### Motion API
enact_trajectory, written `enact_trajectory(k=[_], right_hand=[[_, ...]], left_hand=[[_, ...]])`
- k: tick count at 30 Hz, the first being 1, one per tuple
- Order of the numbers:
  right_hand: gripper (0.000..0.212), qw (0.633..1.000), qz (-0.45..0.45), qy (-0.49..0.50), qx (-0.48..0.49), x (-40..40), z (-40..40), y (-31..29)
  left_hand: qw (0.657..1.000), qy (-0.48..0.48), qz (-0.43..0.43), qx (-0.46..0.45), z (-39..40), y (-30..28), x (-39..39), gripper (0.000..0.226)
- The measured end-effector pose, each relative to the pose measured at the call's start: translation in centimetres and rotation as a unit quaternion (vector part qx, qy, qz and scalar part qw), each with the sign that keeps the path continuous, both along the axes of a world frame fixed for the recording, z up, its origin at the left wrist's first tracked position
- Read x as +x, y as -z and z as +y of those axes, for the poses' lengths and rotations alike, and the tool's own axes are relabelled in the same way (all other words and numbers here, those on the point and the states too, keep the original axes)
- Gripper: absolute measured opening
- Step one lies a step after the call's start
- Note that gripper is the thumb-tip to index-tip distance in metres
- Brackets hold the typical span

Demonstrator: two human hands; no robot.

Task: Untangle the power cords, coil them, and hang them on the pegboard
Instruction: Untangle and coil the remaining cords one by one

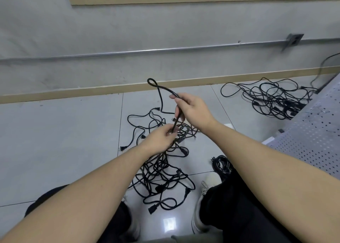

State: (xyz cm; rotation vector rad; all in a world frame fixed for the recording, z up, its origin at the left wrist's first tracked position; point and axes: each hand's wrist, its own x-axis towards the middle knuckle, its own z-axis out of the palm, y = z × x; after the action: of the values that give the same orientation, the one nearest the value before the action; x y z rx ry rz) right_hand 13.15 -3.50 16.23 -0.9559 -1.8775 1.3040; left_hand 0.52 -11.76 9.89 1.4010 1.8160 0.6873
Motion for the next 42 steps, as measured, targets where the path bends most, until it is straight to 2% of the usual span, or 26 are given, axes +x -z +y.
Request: enact_trajectory(k=[4, 8, 10, 13, 15, 17, 19, 23, 25, 27, 30, 32, 34, 36, 39, 42], right_hand=[[0.025, 0.992, 0.107, 0.043, -0.053, 0.4, 0.1, -1.1], [0.027, 0.965, 0.195, 0.049, -0.17, 0.6, 1.6, -1.1], [0.032, 0.963, 0.14, 0.055, -0.225, 0.9, 2.6, 0.1], [0.034, 0.972, -0.123, -0.027, -0.2, 1.8, 3.1, 3.2], [0.035, 0.938, -0.286, -0.141, -0.135, 2.3, 3.0, 5.0], [0.039, 0.898, -0.365, -0.232, -0.086, 2.2, 2.7, 5.7], [0.038, 0.889, -0.38, -0.243, -0.077, 1.8, 2.5, 5.6], [0.03, 0.916, -0.349, -0.196, 0.028, 0.8, 2.9, 6.0], [0.025, 0.937, -0.309, -0.155, 0.044, 0.5, 3.4, 6.0], [0.023, 0.961, -0.252, -0.113, 0.036, 0.3, 3.7, 5.7], [0.027, 0.971, -0.221, -0.076, 0.045, 0.4, 3.8, 4.7], [0.026, 0.976, -0.204, -0.07, 0.022, 0.7, 3.7, 4.5], [0.026, 0.984, -0.156, -0.074, -0.048, 1.1, 3.7, 4.8], [0.025, 0.983, -0.114, -0.072, -0.126, 1.5, 3.6, 4.7], [0.024, 0.979, -0.088, -0.07, -0.168, 2.0, 3.6, 4.1], [0.023, 0.975, -0.099, -0.078, -0.185, 2.8, 4.0, 4.2]], left_hand=[[0.997, 0.005, 0.071, 0.018, 0.7, 0.6, -0.9, 0.03], [0.996, -0.038, 0.073, 0.044, 1.0, 1.2, -1.0, 0.032], [0.995, -0.067, 0.023, 0.068, 1.7, 1.1, -1.1, 0.033], [0.983, -0.125, -0.093, 0.1, 2.9, -0.6, -0.9, 0.031], [0.963, -0.16, -0.179, 0.125, 3.8, -2.1, -0.6, 0.028], [0.941, -0.183, -0.247, 0.14, 4.3, -3.5, -0.5, 0.025], [0.925, -0.203, -0.288, 0.144, 4.5, -3.9, -0.7, 0.023], [0.905, -0.212, -0.339, 0.144, 4.8, -4.4, -1.3, 0.023], [0.891, -0.204, -0.381, 0.142, 5.0, -4.4, -1.6, 0.025], [0.919, -0.167, -0.34, 0.11, 4.9, -3.8, -1.8, 0.028], [0.985, -0.054, -0.163, 0.008, 3.8, -1.0, -1.4, 0.047], [0.996, 0.017, -0.067, -0.064, 2.9, 0.8, -1.5, 0.059], [0.992, 0.072, -0.023, -0.104, 2.4, 2.2, -1.5, 0.069], [0.99, 0.084, 0.004, -0.113, 2.4, 2.5, -1.0, 0.054], [0.995, 0.048, 0.073, -0.052, 3.0, 2.5, -0.6, 0.012], [0.998, 0.017, 0.013, -0.055, 3.2, 3.1, -0.9, 0.013]])
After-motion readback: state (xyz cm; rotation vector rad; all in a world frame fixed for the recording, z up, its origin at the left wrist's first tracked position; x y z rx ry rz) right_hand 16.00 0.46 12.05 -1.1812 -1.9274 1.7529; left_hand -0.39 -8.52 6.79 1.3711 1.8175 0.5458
